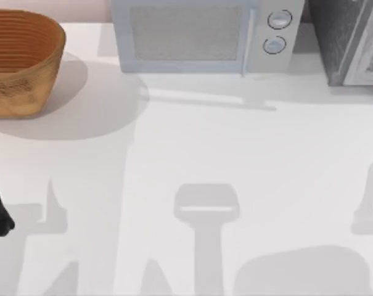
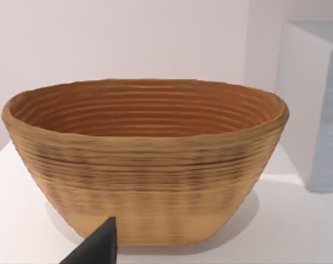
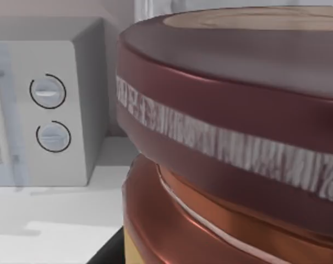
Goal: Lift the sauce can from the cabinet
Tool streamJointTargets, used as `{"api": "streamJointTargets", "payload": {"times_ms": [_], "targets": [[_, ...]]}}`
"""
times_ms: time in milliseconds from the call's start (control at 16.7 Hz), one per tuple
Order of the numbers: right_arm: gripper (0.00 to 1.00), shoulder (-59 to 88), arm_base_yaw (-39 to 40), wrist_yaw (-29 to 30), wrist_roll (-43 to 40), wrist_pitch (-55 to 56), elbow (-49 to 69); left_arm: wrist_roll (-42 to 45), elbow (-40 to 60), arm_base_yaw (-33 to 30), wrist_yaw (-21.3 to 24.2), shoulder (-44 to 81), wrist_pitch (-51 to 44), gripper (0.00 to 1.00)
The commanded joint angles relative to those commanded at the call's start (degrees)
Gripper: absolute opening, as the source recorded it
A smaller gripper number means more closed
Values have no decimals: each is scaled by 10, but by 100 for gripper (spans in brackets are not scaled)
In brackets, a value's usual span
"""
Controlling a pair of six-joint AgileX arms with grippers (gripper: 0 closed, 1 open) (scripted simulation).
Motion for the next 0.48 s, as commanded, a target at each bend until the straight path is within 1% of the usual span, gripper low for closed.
{"api": "streamJointTargets", "payload": {"times_ms": [240, 480], "targets": [[0, 17, 8, 1, 1, 16, 8, 0, 0, 0, 0, 0, 0, 100], [0, 108, 51, 2, -1, 108, 46, 0, 0, 0, 0, 0, 0, 100]]}}
